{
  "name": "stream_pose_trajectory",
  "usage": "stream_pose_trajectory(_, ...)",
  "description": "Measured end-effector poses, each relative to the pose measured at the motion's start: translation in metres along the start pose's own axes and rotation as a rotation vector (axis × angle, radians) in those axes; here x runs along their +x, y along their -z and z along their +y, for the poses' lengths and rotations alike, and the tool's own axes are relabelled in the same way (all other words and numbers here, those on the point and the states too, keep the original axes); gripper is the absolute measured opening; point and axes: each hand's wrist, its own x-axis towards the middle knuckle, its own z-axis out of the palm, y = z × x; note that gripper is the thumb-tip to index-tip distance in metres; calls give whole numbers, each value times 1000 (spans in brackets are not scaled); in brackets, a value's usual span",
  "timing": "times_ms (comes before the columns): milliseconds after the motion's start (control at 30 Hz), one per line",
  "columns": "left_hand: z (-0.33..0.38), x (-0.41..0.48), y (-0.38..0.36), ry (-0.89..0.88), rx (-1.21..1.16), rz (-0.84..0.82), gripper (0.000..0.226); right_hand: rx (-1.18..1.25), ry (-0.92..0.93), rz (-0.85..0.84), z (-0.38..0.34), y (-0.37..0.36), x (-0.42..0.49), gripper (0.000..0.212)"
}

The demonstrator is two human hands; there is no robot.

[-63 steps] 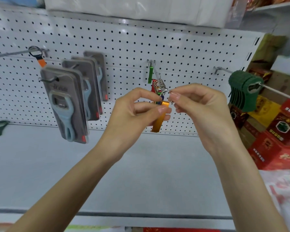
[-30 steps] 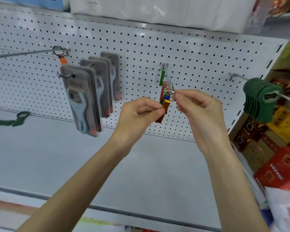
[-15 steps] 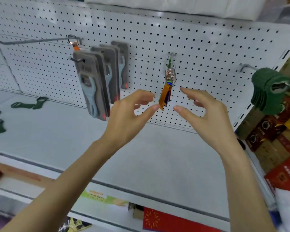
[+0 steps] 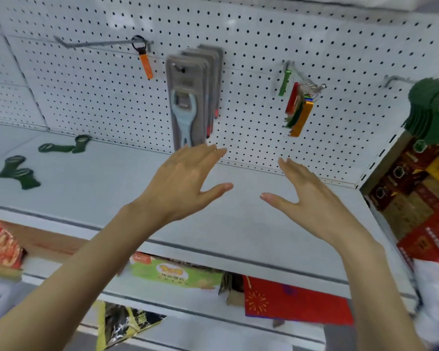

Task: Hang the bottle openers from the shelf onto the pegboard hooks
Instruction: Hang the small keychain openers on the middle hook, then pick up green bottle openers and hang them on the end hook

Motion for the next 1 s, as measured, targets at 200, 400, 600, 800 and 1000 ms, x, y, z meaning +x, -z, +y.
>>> stream_pose_trajectory(200,-104,-70,29,-30,158,-101,83,0,-7,-19,-104,-66,-2,95)
stream_pose_trajectory(400,-216,-147,73,114,193,-111,74,-125,96,-69,-232,-125,32,84)
stream_pose_trajectory(600,-308,-204,95,287,217,-119,70,-168,239,-135,-324,-169,82,83)
stream_pose_trajectory(800,-385,-236,85,412,228,-203,73,-76,297,-223,-378,-223,139,83)
stream_pose_trajectory(1000,-470,-214,58,458,203,-241,77,15,280,-303,-399,-288,200,81)
